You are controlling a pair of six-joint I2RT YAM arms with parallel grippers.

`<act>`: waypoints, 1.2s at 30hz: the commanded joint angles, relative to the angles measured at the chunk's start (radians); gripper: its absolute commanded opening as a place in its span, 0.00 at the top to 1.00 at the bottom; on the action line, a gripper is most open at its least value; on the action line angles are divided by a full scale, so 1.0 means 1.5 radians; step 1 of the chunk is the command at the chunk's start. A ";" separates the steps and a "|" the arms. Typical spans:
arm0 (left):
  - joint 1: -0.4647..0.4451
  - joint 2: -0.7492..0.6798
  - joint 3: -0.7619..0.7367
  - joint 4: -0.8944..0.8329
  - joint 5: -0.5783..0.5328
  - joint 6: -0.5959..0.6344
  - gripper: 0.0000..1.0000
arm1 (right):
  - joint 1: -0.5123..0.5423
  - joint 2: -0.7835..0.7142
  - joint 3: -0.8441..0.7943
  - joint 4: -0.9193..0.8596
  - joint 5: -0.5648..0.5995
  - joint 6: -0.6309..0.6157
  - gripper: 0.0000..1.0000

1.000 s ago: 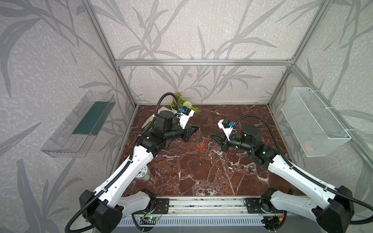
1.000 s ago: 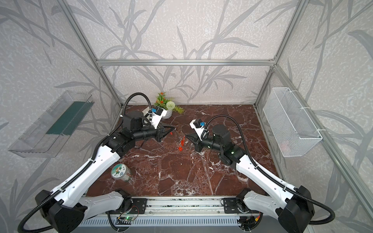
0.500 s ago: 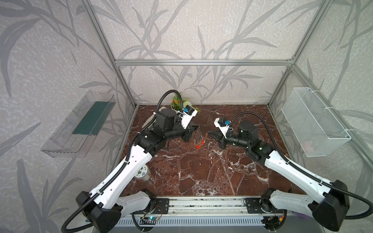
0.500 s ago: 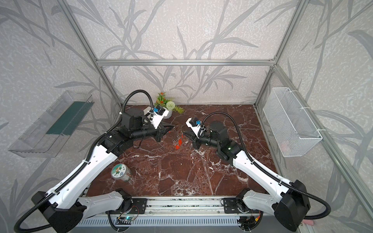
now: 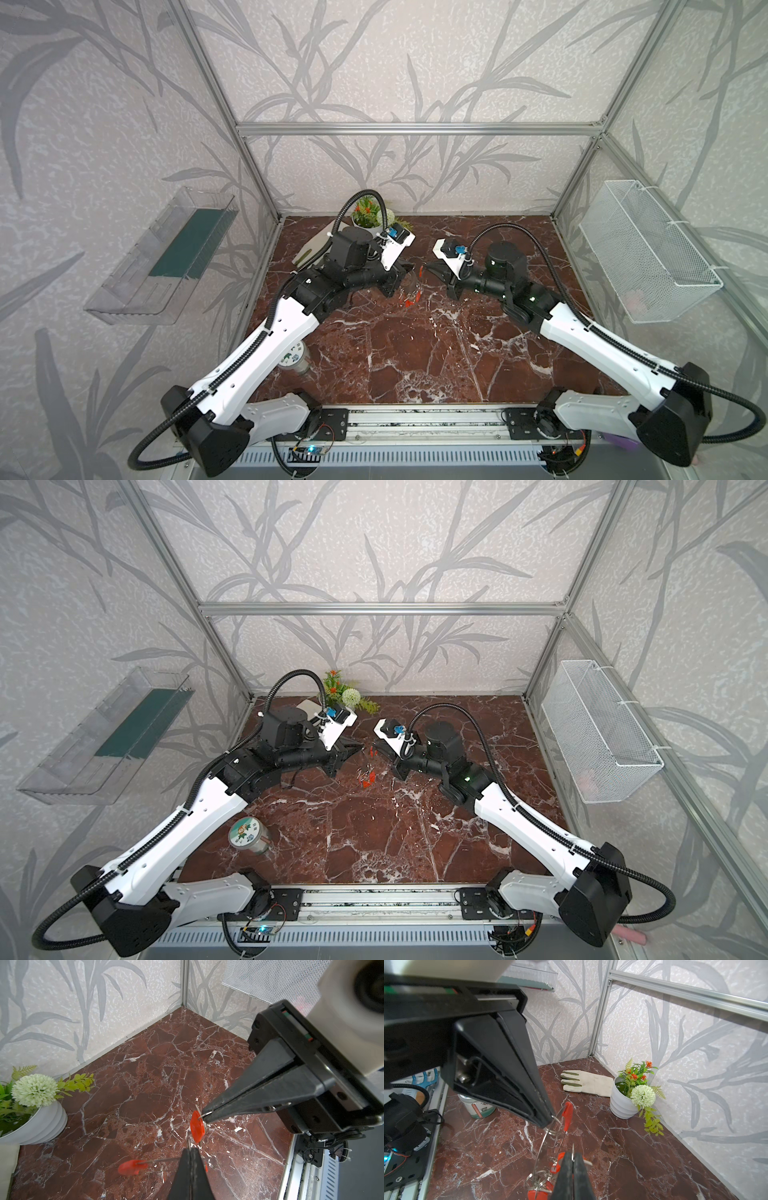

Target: Put the keys on the keyring

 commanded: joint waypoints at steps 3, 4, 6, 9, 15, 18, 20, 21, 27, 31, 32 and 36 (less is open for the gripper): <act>-0.007 0.007 0.026 0.013 -0.001 0.015 1.00 | 0.008 0.010 0.025 -0.015 0.009 -0.031 1.00; -0.008 0.008 0.026 0.014 -0.001 0.016 1.00 | 0.007 0.010 0.025 -0.014 0.010 -0.034 1.00; -0.009 0.011 0.028 0.013 -0.003 0.019 1.00 | 0.010 0.009 0.023 -0.013 0.012 -0.040 1.00; -0.010 0.017 0.033 0.009 -0.001 0.022 1.00 | 0.012 0.008 0.021 -0.012 0.015 -0.045 1.00; -0.013 0.024 0.036 0.006 -0.008 0.028 1.00 | 0.015 0.008 0.020 -0.017 0.016 -0.056 1.00; -0.014 0.025 0.035 0.006 -0.013 0.029 1.00 | 0.015 0.008 0.019 -0.019 0.017 -0.062 1.00; -0.014 0.026 0.034 0.006 -0.016 0.029 1.00 | 0.015 0.008 0.019 -0.023 0.014 -0.066 1.00; -0.014 0.025 0.034 0.007 -0.015 0.029 1.00 | 0.015 0.009 0.018 -0.024 0.013 -0.067 1.00; -0.015 0.025 0.032 0.013 -0.038 0.023 1.00 | 0.017 0.009 0.015 -0.036 0.009 -0.073 1.00; -0.015 0.024 0.030 0.017 -0.050 0.016 1.00 | 0.020 0.007 0.016 -0.048 -0.002 -0.079 1.00; -0.015 0.024 0.030 0.020 -0.048 0.015 1.00 | 0.022 0.008 0.016 -0.053 -0.004 -0.080 1.00; -0.013 0.016 0.021 0.044 -0.048 0.003 1.00 | 0.029 0.011 0.016 -0.065 -0.009 -0.077 1.00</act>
